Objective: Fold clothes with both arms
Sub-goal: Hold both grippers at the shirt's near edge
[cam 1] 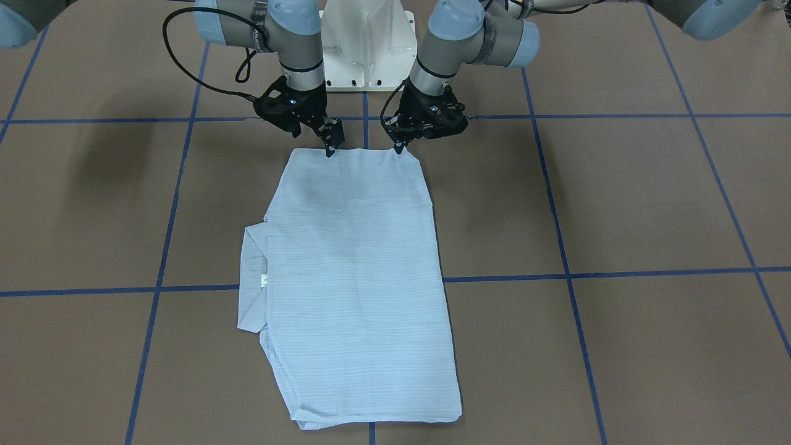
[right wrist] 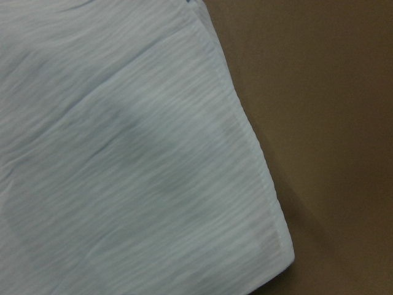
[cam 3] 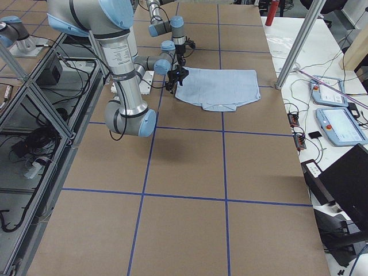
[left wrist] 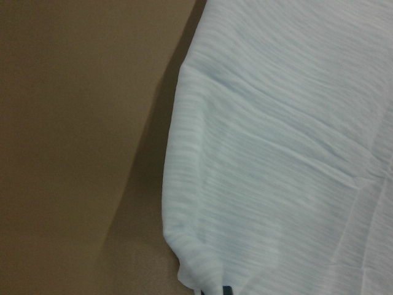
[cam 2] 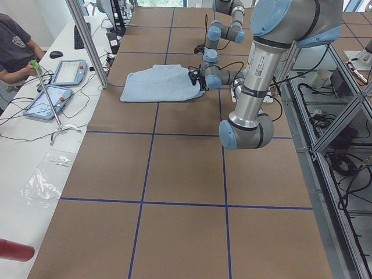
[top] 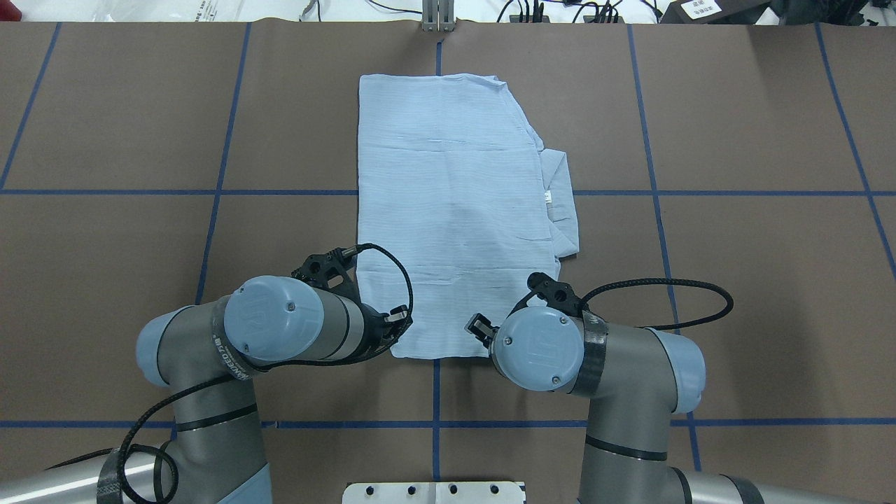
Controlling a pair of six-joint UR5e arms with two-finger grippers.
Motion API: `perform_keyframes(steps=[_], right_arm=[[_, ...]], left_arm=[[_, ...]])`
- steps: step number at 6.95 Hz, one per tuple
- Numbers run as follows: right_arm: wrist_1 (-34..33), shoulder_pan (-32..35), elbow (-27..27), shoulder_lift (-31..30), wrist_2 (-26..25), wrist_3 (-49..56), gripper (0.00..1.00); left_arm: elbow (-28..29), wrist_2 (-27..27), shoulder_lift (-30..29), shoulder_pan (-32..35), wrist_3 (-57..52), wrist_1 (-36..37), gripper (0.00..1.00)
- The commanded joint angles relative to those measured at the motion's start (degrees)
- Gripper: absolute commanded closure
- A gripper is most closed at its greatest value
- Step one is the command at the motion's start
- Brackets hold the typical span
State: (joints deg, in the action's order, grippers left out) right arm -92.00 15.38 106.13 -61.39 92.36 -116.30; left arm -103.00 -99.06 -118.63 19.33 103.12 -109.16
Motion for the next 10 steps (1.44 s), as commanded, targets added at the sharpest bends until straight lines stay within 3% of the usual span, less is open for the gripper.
perform_keyframes(steps=[1,3,8,10], right_arm=[[0.07,0.0,-1.27,0.3,0.01,0.11,0.0],[6.01,0.0,-5.13,0.48,-0.08,-0.41,0.0],[5.17,0.18,-3.92,0.04,0.18,-0.5,0.0],[1.14,0.09,-2.17,0.04,0.19,-0.5,0.0]], left_arm=[[0.0,0.0,-0.11,0.0,-0.03,0.0,1.0],[0.0,0.0,-0.11,0.18,-0.11,0.0,1.0],[0.17,0.0,-0.11,0.18,-0.2,-0.09,1.0],[0.43,0.0,-0.11,0.18,-0.29,-0.18,1.0]])
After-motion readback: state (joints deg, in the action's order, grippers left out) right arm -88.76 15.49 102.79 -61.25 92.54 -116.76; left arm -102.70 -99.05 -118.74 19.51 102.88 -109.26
